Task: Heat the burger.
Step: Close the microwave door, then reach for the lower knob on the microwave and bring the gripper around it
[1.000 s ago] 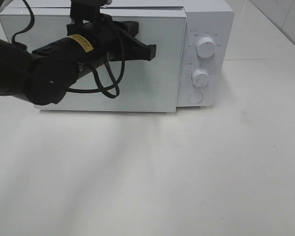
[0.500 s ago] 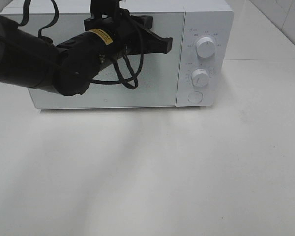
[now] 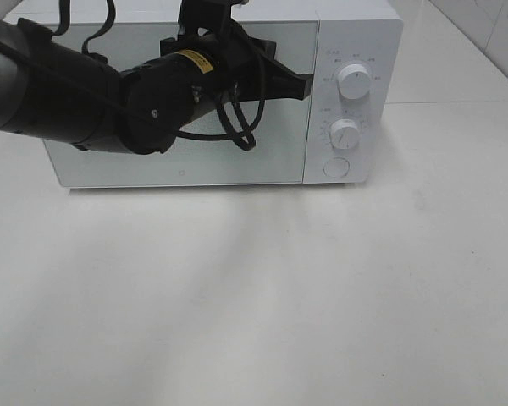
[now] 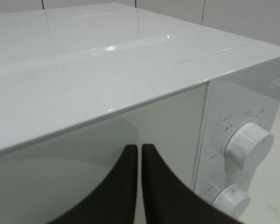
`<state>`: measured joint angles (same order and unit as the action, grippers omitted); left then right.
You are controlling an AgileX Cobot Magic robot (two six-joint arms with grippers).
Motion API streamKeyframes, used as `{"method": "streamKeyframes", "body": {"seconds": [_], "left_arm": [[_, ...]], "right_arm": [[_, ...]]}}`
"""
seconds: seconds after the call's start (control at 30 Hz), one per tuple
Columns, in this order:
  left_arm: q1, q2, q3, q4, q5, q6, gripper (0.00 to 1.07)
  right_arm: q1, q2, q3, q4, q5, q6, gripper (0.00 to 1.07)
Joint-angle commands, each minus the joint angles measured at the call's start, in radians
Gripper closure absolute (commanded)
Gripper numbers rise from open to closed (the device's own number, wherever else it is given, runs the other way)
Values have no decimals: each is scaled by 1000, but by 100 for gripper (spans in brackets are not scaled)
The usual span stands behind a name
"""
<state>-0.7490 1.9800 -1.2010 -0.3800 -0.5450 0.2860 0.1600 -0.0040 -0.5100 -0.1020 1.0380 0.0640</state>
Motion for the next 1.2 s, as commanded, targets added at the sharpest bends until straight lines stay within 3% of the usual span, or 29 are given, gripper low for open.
{"method": "streamKeyframes", "body": {"seconds": [0.03,0.07,0.1,0.13,0.17,0.2,0.23,0.3,0.33,0.67,0.77,0.83,0.87,0.9,0.93,0.97,1.0,1.03,1.07,1.1,1.2], "left_arm": [[-18,-35,-15,-44,58,64,80],[-20,-43,-15,-44,84,74,72],[-20,-43,-15,-44,84,74,72],[-22,-54,-15,-44,143,75,57],[-22,-59,-15,-44,174,71,50],[-22,-59,-15,-44,174,71,50],[-20,-68,-15,-44,232,65,37],[-20,-74,-15,-44,259,65,32],[-20,-84,-15,-44,336,65,24],[-20,-144,-15,-43,742,61,22],[-20,-153,-15,-43,873,27,22],[-20,-159,-15,-16,978,-35,22],[-20,-159,-15,-16,978,-35,22],[-20,-165,-15,29,1028,-88,22],[-20,-165,-15,29,1028,-88,22],[-20,-171,-15,90,1071,-157,22],[-20,-178,-15,128,1085,-194,22],[-20,-178,-15,128,1085,-194,22],[-16,-194,-15,197,1114,-259,22],[-11,-202,-15,226,1134,-286,22],[20,-228,-15,257,1197,-322,22]], "right_arm": [[-4,-26,2,-6,-7,-11,33],[-4,-26,2,-6,-7,-11,33],[-4,-26,2,-6,-7,-11,33],[-4,-26,2,-6,-7,-11,33],[-4,-26,2,-6,-7,-11,33],[-4,-26,2,-6,-7,-11,33],[-4,-26,2,-6,-7,-11,33],[-4,-26,2,-6,-7,-11,33],[-4,-26,2,-6,-7,-11,33],[-4,-26,2,-6,-7,-11,33],[-4,-26,2,-6,-7,-11,33],[-4,-26,2,-6,-7,-11,33],[-4,-26,2,-6,-7,-11,33],[-4,-26,2,-6,-7,-11,33],[-4,-26,2,-6,-7,-11,33],[-4,-26,2,-6,-7,-11,33],[-4,-26,2,-6,-7,-11,33],[-4,-26,2,-6,-7,-11,33],[-4,-26,2,-6,-7,-11,33],[-4,-26,2,-6,-7,-11,33],[-4,-26,2,-6,-7,-11,33]]}}
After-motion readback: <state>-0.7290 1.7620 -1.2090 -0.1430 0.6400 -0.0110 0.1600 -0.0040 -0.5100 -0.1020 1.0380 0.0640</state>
